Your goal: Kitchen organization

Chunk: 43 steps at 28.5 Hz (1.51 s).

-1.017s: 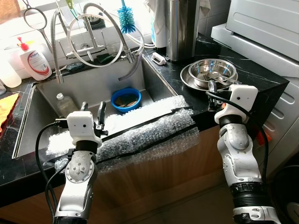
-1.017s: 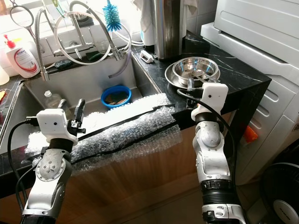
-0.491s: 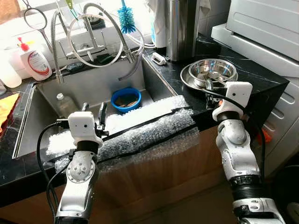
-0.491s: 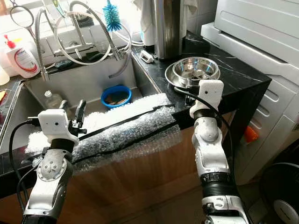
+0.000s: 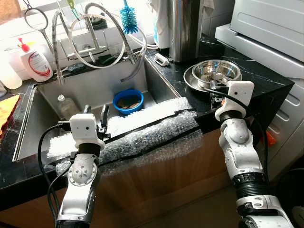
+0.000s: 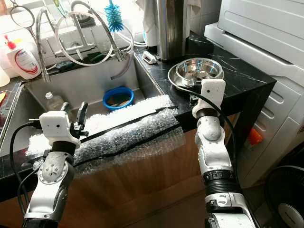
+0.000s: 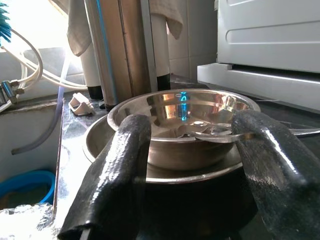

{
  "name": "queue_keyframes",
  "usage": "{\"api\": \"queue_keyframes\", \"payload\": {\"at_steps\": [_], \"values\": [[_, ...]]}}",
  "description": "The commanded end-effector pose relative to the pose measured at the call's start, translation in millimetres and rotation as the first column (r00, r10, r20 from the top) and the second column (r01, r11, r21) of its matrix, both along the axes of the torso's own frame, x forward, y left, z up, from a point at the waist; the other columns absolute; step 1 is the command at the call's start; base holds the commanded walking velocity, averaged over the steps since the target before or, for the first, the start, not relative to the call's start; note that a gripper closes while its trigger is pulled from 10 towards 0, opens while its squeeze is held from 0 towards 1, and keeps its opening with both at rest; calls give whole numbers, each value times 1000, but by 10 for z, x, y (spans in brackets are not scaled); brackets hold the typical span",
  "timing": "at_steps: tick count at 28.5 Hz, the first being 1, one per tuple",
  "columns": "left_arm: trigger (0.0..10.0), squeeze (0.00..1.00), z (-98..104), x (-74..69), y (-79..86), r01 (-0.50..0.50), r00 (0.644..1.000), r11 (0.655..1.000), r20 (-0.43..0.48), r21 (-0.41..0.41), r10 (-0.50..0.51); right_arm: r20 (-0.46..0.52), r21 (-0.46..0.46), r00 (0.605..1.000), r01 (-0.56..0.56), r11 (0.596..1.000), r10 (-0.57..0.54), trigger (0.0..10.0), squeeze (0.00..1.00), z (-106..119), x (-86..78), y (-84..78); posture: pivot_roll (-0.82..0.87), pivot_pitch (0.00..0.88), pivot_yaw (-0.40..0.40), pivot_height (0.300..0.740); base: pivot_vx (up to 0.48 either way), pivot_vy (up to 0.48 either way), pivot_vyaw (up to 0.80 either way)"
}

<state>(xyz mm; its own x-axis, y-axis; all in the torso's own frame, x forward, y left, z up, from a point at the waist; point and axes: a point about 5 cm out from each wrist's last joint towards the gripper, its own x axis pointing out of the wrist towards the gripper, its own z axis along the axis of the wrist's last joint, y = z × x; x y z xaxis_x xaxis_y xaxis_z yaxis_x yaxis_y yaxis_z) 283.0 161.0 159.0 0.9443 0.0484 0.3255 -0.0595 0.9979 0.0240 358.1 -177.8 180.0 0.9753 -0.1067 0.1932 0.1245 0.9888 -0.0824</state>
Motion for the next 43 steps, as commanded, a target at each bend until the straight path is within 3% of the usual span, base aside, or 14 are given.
{"api": "queue_keyframes", "payload": {"at_steps": [1, 4, 5, 6, 7, 29, 43], "values": [[10000, 0, -13, 18, 47, -16, 1000, 1000, -13, 19, 17, 13, 3, 1000, -10, 1000, 10, 10000, 0, 42, 27, 51, -165, 0, 155, 740, 0, 0, 0], [10000, 0, -16, 19, 46, -15, 1000, 1000, -14, 20, 16, 14, 4, 1000, -10, 1000, 10, 10000, 0, 41, 31, 55, -165, 0, 157, 740, 0, 0, 0], [10000, 0, -16, 20, 45, -15, 1000, 1000, -14, 20, 16, 16, 4, 1000, -12, 1000, 12, 2824, 0, 43, 33, 58, -165, 0, 156, 740, 0, 0, 0], [10000, 0, -16, 21, 44, -15, 1000, 1000, -14, 21, 15, 19, 5, 1000, -14, 1000, 14, 392, 0, 45, 36, 61, -162, 0, 156, 740, 0, 0, 0], [10000, 0, -16, 21, 46, -15, 1000, 1000, -14, 21, 16, 20, 6, 1000, -14, 1000, 14, 0, 0, 45, 38, 63, -163, 0, 156, 740, 0, 0, 0], [10000, 0, -27, 31, 18, -7, 1000, 1000, -18, 24, 8, 43, 20, 999, -30, 999, 29, 0, 0, 74, 53, 111, -161, 0, 154, 740, 0, 0, 0], [10000, 0, -18, 46, -1, 0, 1000, 1000, -13, 25, 0, 123, 35, 992, -41, 999, 37, 0, 0, 186, 43, 137, -160, 0, 155, 740, 0, 0, 0]]}}
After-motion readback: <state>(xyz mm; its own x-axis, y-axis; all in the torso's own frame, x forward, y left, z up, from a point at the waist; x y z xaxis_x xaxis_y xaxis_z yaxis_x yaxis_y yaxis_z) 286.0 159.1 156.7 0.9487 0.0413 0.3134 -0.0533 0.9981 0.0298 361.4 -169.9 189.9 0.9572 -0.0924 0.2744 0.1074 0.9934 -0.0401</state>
